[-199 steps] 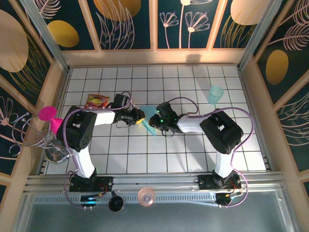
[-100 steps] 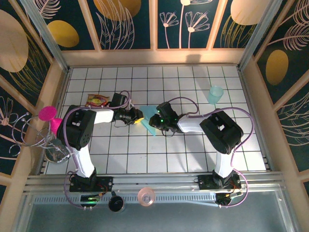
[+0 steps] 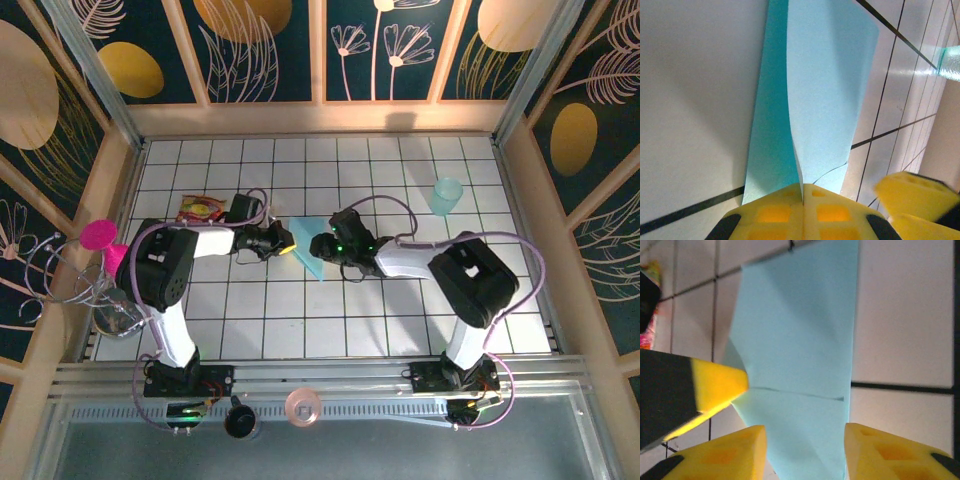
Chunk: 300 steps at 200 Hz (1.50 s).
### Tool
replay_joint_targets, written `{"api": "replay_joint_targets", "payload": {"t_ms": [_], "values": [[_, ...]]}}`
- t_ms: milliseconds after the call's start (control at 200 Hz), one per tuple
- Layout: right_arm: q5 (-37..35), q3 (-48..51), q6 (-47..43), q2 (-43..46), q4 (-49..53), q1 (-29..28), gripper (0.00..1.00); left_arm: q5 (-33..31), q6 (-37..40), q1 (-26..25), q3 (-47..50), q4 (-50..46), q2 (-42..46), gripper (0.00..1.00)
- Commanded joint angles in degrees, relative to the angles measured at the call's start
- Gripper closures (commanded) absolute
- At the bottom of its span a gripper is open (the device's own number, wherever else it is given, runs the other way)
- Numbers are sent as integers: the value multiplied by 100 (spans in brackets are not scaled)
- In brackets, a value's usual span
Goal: Fold a paper plane with a square sheet of paper (pick it up from the middle)
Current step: Fourth fold the wing at the center of the table.
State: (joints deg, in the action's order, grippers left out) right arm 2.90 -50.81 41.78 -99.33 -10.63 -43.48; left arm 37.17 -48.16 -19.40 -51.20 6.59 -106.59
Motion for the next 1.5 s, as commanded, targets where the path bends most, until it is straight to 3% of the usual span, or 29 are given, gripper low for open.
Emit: {"api": "replay_joint_targets", "payload": {"t_ms": [0,115,320,701,1066,1497], "values": [[-964,58,-883,382,137,-81,52,-298,-588,-17,199,407,384,93],[-1496,36,-1650,342,210,-376,53,-602,-1038,-146,256,599,539,93],[-1842,-79,-2422,64,-10,-1003,55,-895,-1503,-292,183,722,535,93],[-2035,-486,-2281,-678,161,-1197,59,-895,-1648,-343,84,718,507,93],[-2510,-675,-2329,-865,360,-1206,63,-868,-1666,-345,85,679,490,93],[-2529,-707,-2389,-1019,316,-1242,63,-842,-1671,-353,85,677,471,92]]}}
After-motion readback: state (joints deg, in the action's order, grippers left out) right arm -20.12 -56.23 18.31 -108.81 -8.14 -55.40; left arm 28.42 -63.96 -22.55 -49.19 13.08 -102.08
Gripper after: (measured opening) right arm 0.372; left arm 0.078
